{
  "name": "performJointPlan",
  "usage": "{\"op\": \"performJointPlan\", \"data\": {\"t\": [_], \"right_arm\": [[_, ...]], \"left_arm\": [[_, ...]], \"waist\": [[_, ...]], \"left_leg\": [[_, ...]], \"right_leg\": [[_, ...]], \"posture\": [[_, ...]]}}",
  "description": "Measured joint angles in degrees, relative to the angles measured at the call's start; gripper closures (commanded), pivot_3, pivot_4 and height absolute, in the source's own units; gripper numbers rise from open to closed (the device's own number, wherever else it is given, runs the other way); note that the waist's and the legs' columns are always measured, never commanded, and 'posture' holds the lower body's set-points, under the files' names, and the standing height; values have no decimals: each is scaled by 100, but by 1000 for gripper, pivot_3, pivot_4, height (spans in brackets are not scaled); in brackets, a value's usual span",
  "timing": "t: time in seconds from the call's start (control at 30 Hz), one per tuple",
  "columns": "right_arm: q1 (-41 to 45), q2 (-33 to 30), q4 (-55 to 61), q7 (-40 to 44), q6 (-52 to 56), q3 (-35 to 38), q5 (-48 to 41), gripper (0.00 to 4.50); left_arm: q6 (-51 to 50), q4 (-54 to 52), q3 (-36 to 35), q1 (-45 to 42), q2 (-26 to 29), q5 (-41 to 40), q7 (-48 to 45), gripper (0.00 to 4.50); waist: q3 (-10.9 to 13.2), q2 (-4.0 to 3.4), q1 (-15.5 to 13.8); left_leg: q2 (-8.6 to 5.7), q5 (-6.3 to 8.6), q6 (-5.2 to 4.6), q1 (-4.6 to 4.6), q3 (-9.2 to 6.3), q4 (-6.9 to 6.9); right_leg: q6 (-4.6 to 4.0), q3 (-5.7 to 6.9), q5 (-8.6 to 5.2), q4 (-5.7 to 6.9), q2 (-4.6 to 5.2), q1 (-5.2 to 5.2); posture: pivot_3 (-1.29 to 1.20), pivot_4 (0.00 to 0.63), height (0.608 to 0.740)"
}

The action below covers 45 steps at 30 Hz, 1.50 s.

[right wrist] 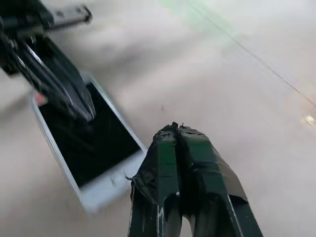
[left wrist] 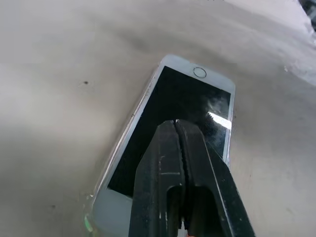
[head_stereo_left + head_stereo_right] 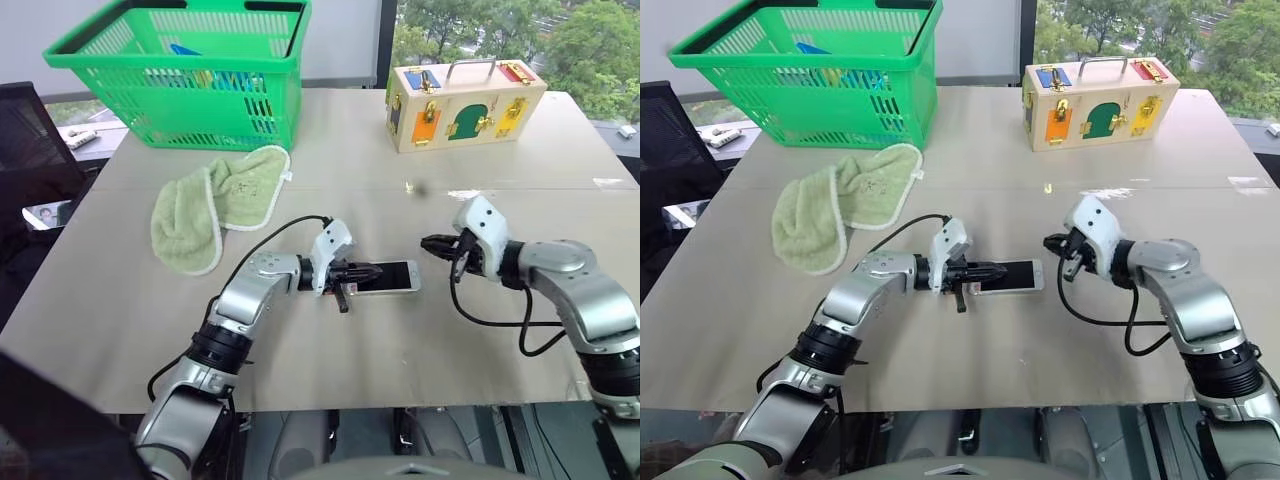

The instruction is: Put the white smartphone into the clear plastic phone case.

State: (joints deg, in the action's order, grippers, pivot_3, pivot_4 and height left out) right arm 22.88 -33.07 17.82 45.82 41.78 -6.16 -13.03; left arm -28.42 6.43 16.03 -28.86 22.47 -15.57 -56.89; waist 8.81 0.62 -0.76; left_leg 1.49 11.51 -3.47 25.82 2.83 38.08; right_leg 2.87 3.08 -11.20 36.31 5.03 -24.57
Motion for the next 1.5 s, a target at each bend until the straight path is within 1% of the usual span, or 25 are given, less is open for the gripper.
{"op": "performJointPlan", "data": {"t": [0.1, 0.23, 0.33, 0.5, 0.67, 0.8, 0.87, 0.9, 0.97, 1.03, 1.13, 1.23, 1.3, 1.37, 1.4, 1.47, 1.5], "right_arm": [[82, 141, -229, -117, 13, -223, 44, 4500], [98, 126, -437, -94, 11, -513, 139, 4500], [100, -17, -450, 35, 56, -728, 160, 4500], [137, -332, -336, 249, 212, -880, 158, 4500], [442, -311, -426, 240, 714, -1075, 169, 4500], [683, -122, -670, 238, 1257, -1153, 113, 4500], [762, -38, -871, 232, 1413, -1223, 120, 4500], [807, -17, -989, 240, 1432, -1262, 124, 4500], [926, -23, -1178, 290, 1443, -1418, 153, 4500], [1106, -33, -1441, 394, 1423, -1642, 256, 4500], [1238, -34, -1735, 447, 1313, -1814, 454, 4500], [1128, 48, -1798, 376, 1103, -1724, 515, 4500], [829, 88, -1621, 328, 1073, -1395, 377, 4500], [518, -15, -1227, 392, 1081, -1152, 176, 4500], [374, -119, -935, 482, 1120, -1049, 39, 4500], [225, -343, -554, 666, 1175, -1050, -136, 4500], [217, -429, -463, 740, 1177, -1092, -166, 4500]], "left_arm": [[62, 33, 0, 4, 13, 28, -23, 4484], [57, -31, -3, 47, 45, 29, -19, 4484], [38, -144, -5, 122, 126, 27, -39, 4484], [14, -240, -2, 202, 184, 28, -36, 4484], [-23, -263, 24, 214, 167, 34, 27, 4484], [-40, -265, 50, 246, 161, 69, 38, 4484], [-30, -266, 77, 271, 131, 82, 45, 4484], [-32, -265, 85, 275, 108, 89, 63, 4484], [-67, -264, 100, 319, 74, 95, 95, 4484], [-120, -241, 145, 353, 54, 106, 115, 4484], [-142, -236, 179, 419, 26, 123, 156, 4484], [-163, -236, 188, 431, 18, 134, 202, 4484], [-162, -240, 188, 436, 12, 130, 206, 4484], [-140, -250, 171, 443, 29, 110, 196, 4484], [-117, -259, 142, 440, 32, 97, 192, 4484], [-118, -264, 97, 435, 45, 89, 195, 4484], [-123, -264, 90, 434, 44, 89, 197, 4484]], "waist": [[0, 0, -7], [0, 0, -3], [0, 0, 1], [-2, 0, -5], [-15, 0, -4], [-61, 12, 0], [-98, 19, -1], [-115, 18, -2], [-138, 22, 0], [-212, 34, 1], [-306, 60, -10], [-336, 75, -8], [-332, 70, -9], [-316, 60, -15], [-284, 22, -12], [-254, -20, -6], [-246, -27, 0]], "left_leg": [[0, 0, 0, 0, 0, 1], [-1, 0, 0, 1, 0, 0], [0, 0, 0, 0, 0, 0], [2, 0, 0, -8, -2, 0], [3, 0, 0, -13, -3, 1], [4, 1, 1, -21, -4, 1], [5, 4, 5, -40, -11, 0], [6, 16, 23, -53, -13, -1], [6, 20, 25, -107, -6, -31], [-2, 20, 26, -124, -3, -64], [-5, 21, 27, -132, -8, -77], [-6, 21, 28, -134, -6, -78], [-6, 21, 28, -130, -6, -78], [-8, 21, 28, -123, -8, -77], [-11, 21, 28, -112, -5, -80], [-16, 21, 26, -113, -5, -91], [-15, 21, 26, -114, -7, -95]], "right_leg": [[-2, 0, 1, 0, 3, 1], [-6, -1, 3, 0, 4, 0], [-4, 0, 2, 0, 3, 0], [1, 2, -1, -1, 4, 2], [4, 2, -3, -1, 7, 5], [-2, 3, 0, -1, 9, 13], [6, 11, -5, -9, 12, 36], [10, 14, -8, -16, 15, 52], [13, 13, -10, -41, 27, 100], [14, 14, -11, -48, 65, 104], [15, 23, -13, -48, 74, 108], [16, 39, -13, -48, 96, 110], [16, 50, -13, -49, 107, 109], [16, 57, -13, -52, 114, 107], [17, 58, -13, -55, 118, 96], [22, 61, -16, -55, 116, 89], [24, 65, -18, -55, 108, 88]], "posture": [[0, 150, 740], [0, 150, 740], [0, 150, 740], [0, 150, 740], [0, 150, 740], [0, 150, 740], [0, 150, 740], [0, 150, 740], [0, 150, 740], [0, 150, 740], [0, 150, 740], [0, 150, 740], [0, 150, 740], [0, 150, 740], [0, 150, 740], [0, 150, 740], [0, 150, 740]]}}
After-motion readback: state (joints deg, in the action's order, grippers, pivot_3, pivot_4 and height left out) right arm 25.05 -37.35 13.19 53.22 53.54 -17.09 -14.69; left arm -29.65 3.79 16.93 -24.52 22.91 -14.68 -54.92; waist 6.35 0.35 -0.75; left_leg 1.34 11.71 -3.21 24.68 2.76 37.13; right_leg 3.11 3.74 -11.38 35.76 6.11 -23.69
